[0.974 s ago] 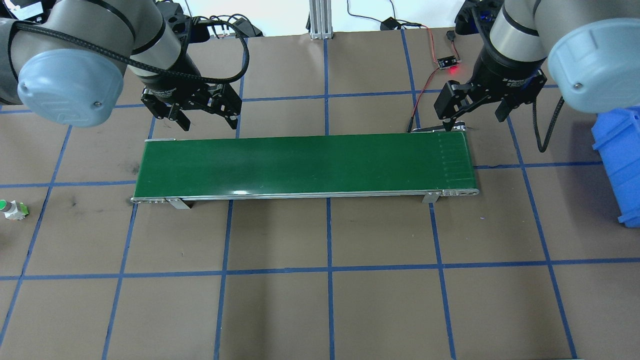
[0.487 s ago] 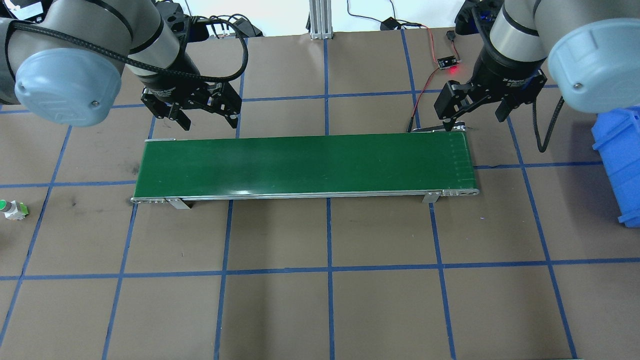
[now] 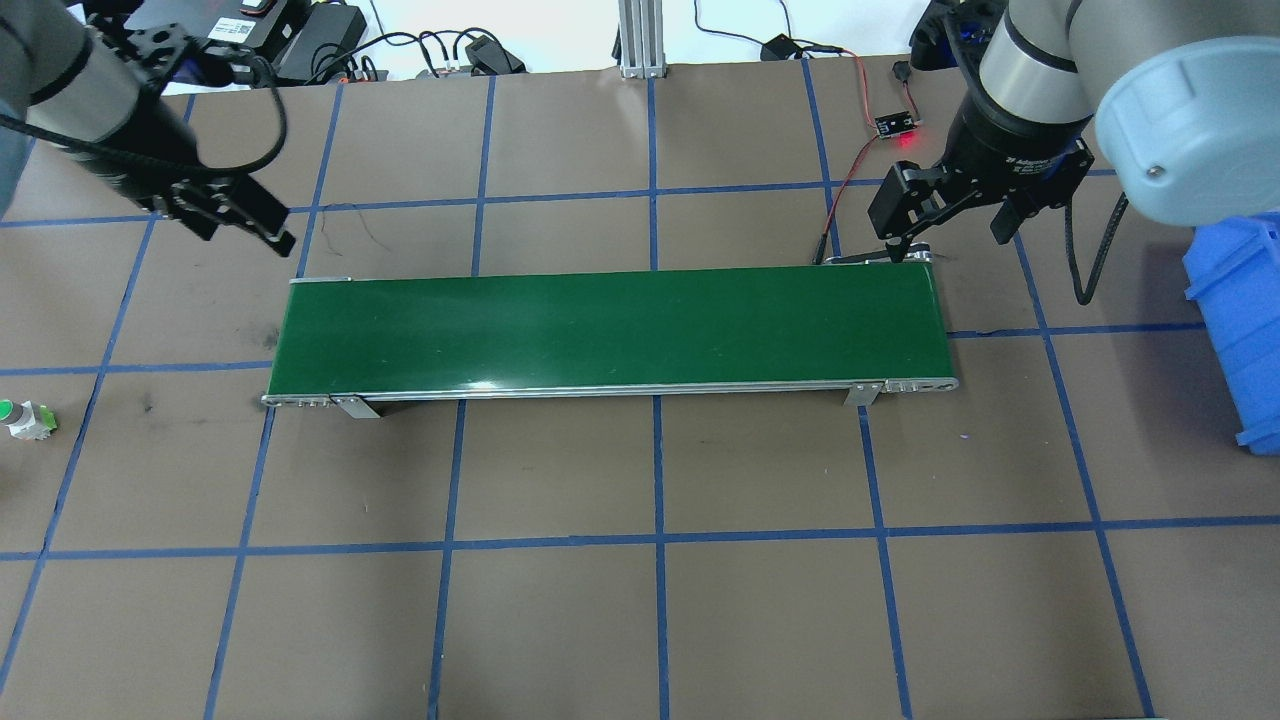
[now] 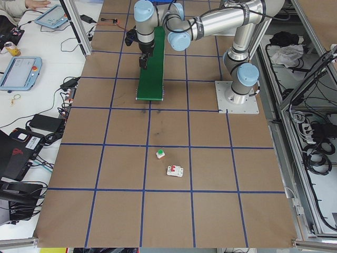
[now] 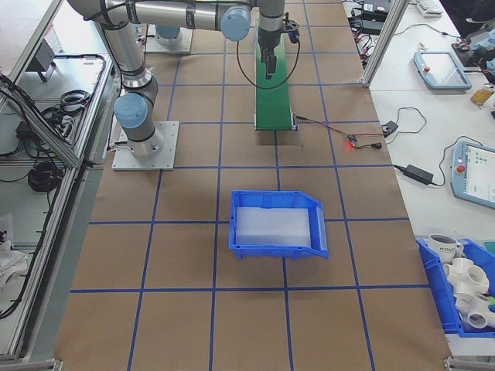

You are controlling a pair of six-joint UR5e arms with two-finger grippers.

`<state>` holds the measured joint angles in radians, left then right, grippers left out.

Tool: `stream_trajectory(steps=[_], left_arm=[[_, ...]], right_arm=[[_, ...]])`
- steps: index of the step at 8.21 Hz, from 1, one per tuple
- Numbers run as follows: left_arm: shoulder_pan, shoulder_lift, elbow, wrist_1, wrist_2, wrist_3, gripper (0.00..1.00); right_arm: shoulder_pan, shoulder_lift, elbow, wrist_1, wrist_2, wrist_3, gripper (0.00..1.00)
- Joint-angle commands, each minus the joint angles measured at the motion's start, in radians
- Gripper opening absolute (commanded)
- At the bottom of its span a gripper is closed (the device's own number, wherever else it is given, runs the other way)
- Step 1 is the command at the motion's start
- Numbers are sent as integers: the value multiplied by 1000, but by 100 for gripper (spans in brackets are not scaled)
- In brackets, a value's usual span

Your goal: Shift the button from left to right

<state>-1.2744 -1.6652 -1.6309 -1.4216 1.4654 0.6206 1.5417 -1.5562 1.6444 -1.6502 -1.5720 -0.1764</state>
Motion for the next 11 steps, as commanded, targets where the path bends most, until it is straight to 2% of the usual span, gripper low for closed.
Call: stream_trajectory(steps=[1,2,3,4,5,6,7,11], left_arm=[[235,-31,-4,15,63,430,100],[280,-45,2,17,152,529,100],[309,-60,2,27,174,601,100],[346,-92,-1,96,191,648,100],[384,-137,-1,165,257,786,100],[415,-195,-1,250,275,927,100],[444,-246,3,279,277,1021,100],[527,-366,6,282,277,1151,100]], right_arm=[[0,1,0,-2,1,0,100],[0,1,0,-2,1,-2,100],[0,1,0,-2,1,-2,100],[0,1,0,-2,1,0,100],[0,1,0,-2,1,0,100],[0,1,0,-2,1,-2,100],[0,1,0,-2,1,0,100],[0,1,0,-2,1,-2,100]])
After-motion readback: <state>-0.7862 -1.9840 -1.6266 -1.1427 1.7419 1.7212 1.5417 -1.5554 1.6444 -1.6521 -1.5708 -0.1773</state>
